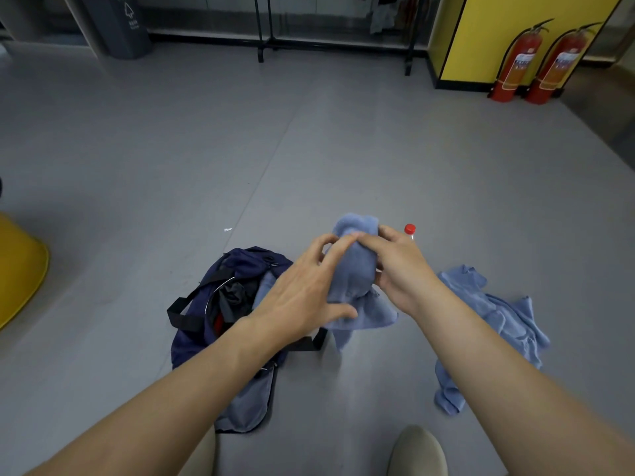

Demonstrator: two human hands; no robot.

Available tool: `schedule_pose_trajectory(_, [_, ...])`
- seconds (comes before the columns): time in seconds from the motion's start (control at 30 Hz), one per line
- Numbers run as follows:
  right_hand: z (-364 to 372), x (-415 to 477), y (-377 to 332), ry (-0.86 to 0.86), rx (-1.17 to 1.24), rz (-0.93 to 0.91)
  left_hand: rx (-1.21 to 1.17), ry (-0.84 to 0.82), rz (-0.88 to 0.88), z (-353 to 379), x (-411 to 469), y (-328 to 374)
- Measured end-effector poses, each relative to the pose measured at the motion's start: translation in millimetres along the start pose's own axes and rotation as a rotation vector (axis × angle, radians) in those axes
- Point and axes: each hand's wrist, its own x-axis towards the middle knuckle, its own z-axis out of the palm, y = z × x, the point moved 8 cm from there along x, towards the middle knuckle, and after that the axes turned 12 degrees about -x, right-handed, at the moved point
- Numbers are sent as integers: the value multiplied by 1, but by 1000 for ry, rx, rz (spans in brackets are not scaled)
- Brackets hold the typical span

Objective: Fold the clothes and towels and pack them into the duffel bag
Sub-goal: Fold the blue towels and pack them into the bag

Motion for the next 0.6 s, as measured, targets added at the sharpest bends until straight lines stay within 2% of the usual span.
schedule_pose_trajectory(0.1, [-4,-1,4,-34,210,65,37,-53,54,8,0,3])
schedule_pose_trajectory(0.2, [-8,0,10,-62,223,70,-255,56,-102,-1,1,-4])
schedule_pose_trajectory(0.27, [-6,-2,8,-95,-8,-16,-482,156,-231,-5,2,-14])
schedule_pose_trajectory(0.33, [1,-8,4,-137,-311,-158,-541,255,-245,-10,6,-20])
schedule_pose_trajectory(0.43, [25,-19,6,-237,-702,-352,-790,371,-332,-15,9,-33])
schedule_pose_trajectory(0.5, [27,-21,2,-133,-932,-484,-865,385,-378,-15,11,-38])
schedule_pose_trajectory(0.6, [14,-24,-18,77,-932,-584,-965,330,-404,-12,12,-40])
